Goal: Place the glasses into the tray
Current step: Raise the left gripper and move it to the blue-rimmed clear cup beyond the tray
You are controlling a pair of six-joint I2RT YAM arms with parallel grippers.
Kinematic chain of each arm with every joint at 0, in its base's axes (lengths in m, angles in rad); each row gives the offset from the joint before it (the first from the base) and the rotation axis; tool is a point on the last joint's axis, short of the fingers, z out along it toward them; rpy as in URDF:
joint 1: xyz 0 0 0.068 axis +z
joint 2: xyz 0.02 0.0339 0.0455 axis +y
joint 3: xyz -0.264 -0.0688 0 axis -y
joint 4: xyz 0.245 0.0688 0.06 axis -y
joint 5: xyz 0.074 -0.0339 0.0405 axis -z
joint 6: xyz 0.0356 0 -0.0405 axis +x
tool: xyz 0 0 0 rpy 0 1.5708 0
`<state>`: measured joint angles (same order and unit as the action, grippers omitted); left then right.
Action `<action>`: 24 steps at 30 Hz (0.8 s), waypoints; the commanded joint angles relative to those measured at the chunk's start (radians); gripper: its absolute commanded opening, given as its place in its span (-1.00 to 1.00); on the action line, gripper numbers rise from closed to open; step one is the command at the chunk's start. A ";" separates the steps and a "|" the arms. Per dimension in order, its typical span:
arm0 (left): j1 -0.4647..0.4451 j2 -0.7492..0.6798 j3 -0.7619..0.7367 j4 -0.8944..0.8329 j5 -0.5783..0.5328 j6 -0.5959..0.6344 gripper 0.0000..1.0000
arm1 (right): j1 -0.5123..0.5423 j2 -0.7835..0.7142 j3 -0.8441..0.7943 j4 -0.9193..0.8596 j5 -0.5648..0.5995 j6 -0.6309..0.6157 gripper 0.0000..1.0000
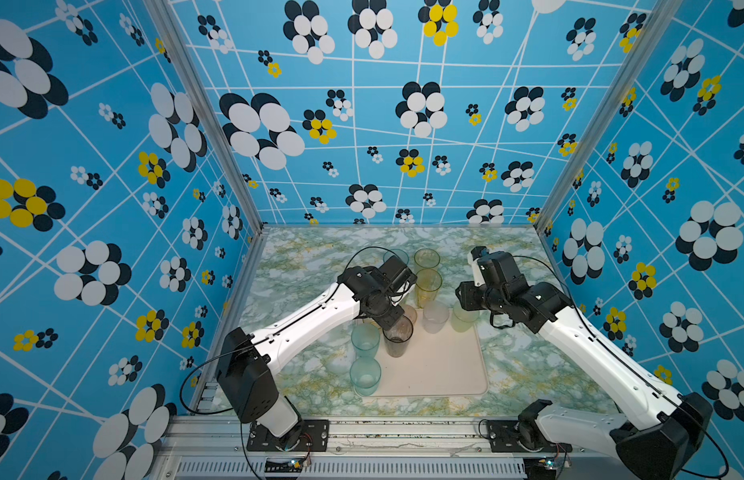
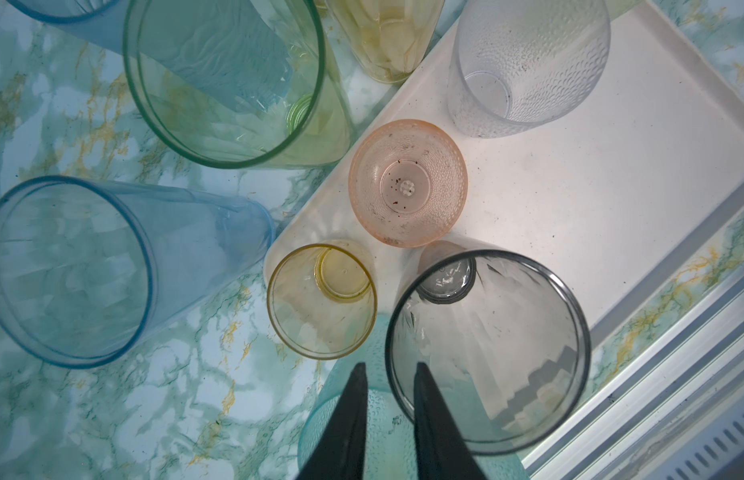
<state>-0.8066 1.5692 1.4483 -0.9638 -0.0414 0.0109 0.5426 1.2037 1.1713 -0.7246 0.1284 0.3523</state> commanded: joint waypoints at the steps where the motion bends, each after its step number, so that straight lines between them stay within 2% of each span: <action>1: 0.030 -0.055 0.008 0.006 -0.013 -0.015 -0.55 | -0.003 -0.009 0.016 -0.007 -0.009 -0.012 -0.07; 8: 0.180 -0.106 0.012 0.027 0.031 -0.042 -0.57 | -0.003 -0.013 0.018 -0.003 -0.011 -0.016 -0.06; 15: 0.371 -0.069 0.046 0.016 0.063 -0.045 -0.60 | -0.003 -0.009 0.024 -0.001 -0.018 -0.027 -0.06; 20: 0.450 0.004 0.082 0.011 0.082 -0.023 -0.61 | -0.003 -0.005 0.024 0.007 -0.016 -0.029 -0.05; 24: 0.473 0.060 0.105 0.019 0.104 -0.016 -0.61 | -0.004 0.001 0.020 0.013 -0.017 -0.029 -0.05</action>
<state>-0.3447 1.5932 1.5204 -0.9379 0.0284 -0.0216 0.5426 1.2034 1.1713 -0.7216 0.1204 0.3328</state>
